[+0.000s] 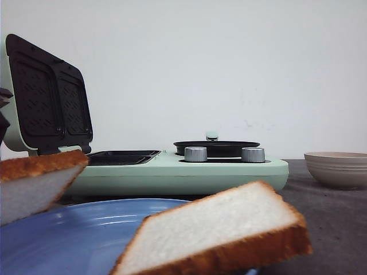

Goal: Make breakfast with bread and shrimp
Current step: 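Grasp the bread slice nearest the left gripper and lift it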

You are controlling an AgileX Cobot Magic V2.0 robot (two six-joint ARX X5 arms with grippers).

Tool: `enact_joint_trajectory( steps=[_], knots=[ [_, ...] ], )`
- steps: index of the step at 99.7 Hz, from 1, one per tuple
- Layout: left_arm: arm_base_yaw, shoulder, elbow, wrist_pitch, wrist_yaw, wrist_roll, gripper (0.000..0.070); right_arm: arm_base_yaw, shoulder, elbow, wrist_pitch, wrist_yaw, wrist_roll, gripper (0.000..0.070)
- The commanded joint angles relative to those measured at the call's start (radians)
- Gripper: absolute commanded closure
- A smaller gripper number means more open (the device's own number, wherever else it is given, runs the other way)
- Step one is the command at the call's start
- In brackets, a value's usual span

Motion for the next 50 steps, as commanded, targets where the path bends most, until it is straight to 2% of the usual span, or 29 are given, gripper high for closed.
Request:
enact_joint_trajectory(
  steps=[1,26,40,47,50],
  knots=[
    [-0.004,0.019,0.006,0.000,0.018,0.023,0.0177,0.005,0.000,0.016,0.009,-0.003,0.002,0.0433],
    [-0.004,0.007,0.024,0.003,0.141,0.023,0.0179,0.005,0.000,0.016,0.009,0.000,0.002,0.0433],
    [-0.004,0.006,0.026,0.003,0.152,0.028,0.0188,0.005,0.000,0.016,0.009,0.001,0.002,0.0433],
    [-0.004,0.006,0.026,0.003,0.153,0.028,0.0209,0.005,0.000,0.016,0.009,0.001,0.002,0.0433],
    [-0.004,0.006,0.026,0.003,0.152,0.028,0.0253,0.005,0.000,0.016,0.009,0.001,0.002,0.0433]
  ],
)
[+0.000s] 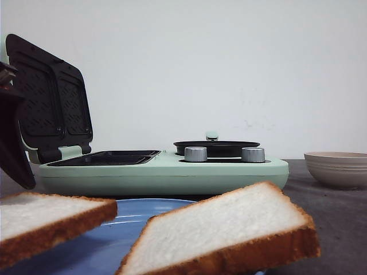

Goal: Make breakfast with bread and shrimp
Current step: 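Grasp the bread slice nearest the left gripper and lift it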

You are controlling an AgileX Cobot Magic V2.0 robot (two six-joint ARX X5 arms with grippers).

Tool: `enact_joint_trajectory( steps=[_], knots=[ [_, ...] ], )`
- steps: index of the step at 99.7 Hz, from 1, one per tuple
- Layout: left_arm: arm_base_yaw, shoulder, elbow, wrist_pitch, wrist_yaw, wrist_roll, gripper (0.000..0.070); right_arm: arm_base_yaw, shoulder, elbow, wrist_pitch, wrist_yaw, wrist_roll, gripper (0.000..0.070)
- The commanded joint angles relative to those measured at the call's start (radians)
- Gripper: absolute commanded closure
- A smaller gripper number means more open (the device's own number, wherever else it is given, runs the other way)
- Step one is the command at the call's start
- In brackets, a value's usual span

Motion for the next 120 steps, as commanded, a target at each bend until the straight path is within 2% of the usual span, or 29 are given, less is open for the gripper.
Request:
enact_joint_trajectory(
  steps=[1,9,14,22,29,36,61,96,108,120],
  knots=[
    [-0.003,0.006,0.016,0.002,0.008,0.015,0.0274,0.005,0.000,0.016,0.009,0.000,0.002,0.0433],
    [-0.003,0.006,0.016,0.002,0.007,0.018,0.0463,0.004,0.000,0.016,0.009,0.000,0.002,0.0433],
    [-0.003,0.006,0.016,0.002,0.008,0.018,0.0545,0.005,0.000,0.016,0.009,0.000,0.002,0.0433],
    [-0.003,0.006,0.016,0.002,0.021,0.026,0.0598,0.005,0.000,0.016,0.008,0.000,0.002,0.0433],
    [-0.003,0.006,0.016,0.002,0.047,0.038,0.0614,0.005,0.000,0.016,0.008,0.000,0.002,0.0433],
    [-0.003,0.006,0.020,0.002,0.077,0.043,0.0697,0.005,0.000,0.016,0.009,0.000,0.002,0.0433],
    [-0.002,-0.014,0.061,0.001,0.150,0.066,0.0700,0.005,0.000,0.016,0.009,0.000,0.002,0.0433],
    [-0.003,-0.140,0.231,0.037,0.151,0.066,0.0700,0.005,0.000,0.016,0.009,0.000,0.002,0.0433],
    [-0.006,-0.158,0.317,0.058,0.121,0.065,0.0700,0.004,0.000,0.016,0.009,0.000,0.002,0.0433],
    [-0.013,-0.156,0.412,0.081,0.045,0.065,0.0700,0.005,0.000,0.016,0.009,0.000,0.002,0.0434]
  ],
)
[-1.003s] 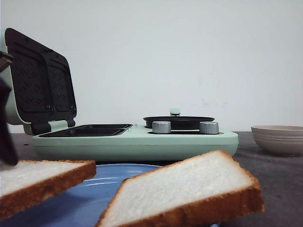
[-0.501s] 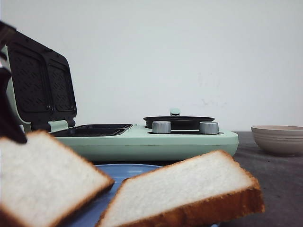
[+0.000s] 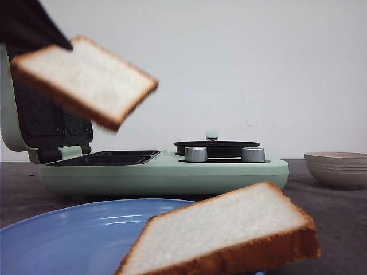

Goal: Make breakfast with bread and shrimp
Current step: 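Grasp the bread slice nearest the left gripper and lift it, then carry the bread slice with the left gripper over the sandwich plate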

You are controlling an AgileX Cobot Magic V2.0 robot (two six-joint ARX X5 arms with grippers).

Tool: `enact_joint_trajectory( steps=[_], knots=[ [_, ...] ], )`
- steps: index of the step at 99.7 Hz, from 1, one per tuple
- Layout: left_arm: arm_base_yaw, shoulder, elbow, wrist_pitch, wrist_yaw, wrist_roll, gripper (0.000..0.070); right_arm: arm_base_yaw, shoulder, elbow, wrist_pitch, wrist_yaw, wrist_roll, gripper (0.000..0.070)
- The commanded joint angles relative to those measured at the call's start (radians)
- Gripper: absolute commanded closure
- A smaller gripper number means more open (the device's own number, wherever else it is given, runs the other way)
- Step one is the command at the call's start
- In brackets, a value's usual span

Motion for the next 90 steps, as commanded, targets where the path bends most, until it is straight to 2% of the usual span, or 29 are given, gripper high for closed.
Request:
enact_joint_trajectory(
  steps=[1,17,41,65,90],
  knots=[
    [-0.010,0.007,0.062,0.030,-0.039,0.012,0.0700,0.004,0.000,0.016,0.009,0.000,0.002,0.0434],
    [-0.025,0.010,0.157,0.112,-0.156,0.012,0.0700,0.004,0.000,0.016,0.009,0.000,0.002,0.0434],
    [-0.058,0.077,0.257,0.163,-0.402,0.005,0.0697,0.005,0.001,0.016,0.009,0.001,0.002,0.0434],
    [-0.109,0.233,0.370,0.156,-0.487,0.005,0.0697,0.005,0.001,0.016,0.008,0.001,0.002,0.0434],
    [-0.168,0.385,0.493,0.123,-0.692,0.026,0.0697,0.005,0.001,0.016,-0.016,0.000,0.002,0.0434]
  ],
)
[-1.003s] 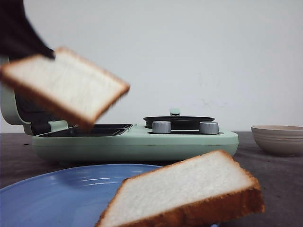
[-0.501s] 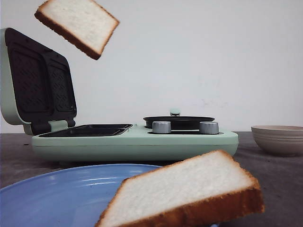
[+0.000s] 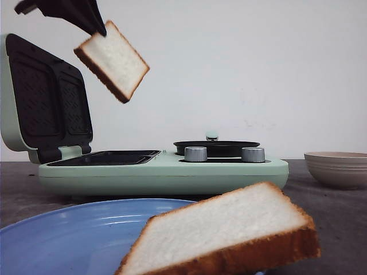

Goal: Make breakfast with bread and shrimp
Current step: 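Carry the bread slice with the left gripper over the sandwich plate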

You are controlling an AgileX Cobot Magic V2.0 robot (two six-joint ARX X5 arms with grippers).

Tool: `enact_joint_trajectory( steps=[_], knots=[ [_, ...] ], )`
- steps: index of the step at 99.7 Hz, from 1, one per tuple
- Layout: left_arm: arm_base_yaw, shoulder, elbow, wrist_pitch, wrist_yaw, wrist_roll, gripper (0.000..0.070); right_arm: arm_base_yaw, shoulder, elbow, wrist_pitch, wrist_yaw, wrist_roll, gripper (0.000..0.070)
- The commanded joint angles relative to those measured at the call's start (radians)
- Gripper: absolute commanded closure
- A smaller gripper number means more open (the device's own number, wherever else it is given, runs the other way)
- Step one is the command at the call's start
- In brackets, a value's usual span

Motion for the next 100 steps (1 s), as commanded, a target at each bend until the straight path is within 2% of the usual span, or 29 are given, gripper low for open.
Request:
enact_joint_trajectory(
  steps=[1,63,76,100],
  knots=[
    [-0.012,0.043,0.052,-0.001,-0.041,0.023,0.0697,0.005,0.001,0.016,-0.005,0.000,0.002,0.0434],
    [-0.097,0.363,0.318,-0.111,-0.408,0.123,0.0696,0.004,0.002,0.016,-0.015,0.008,-0.002,0.0434],
    [-0.098,0.422,0.381,-0.136,-0.437,0.135,0.0696,0.004,0.002,0.016,-0.015,0.009,-0.002,0.0434],
    [-0.099,0.547,0.521,-0.267,-0.483,0.143,0.0696,0.004,0.002,0.016,-0.015,0.027,-0.002,0.0434]
  ],
)
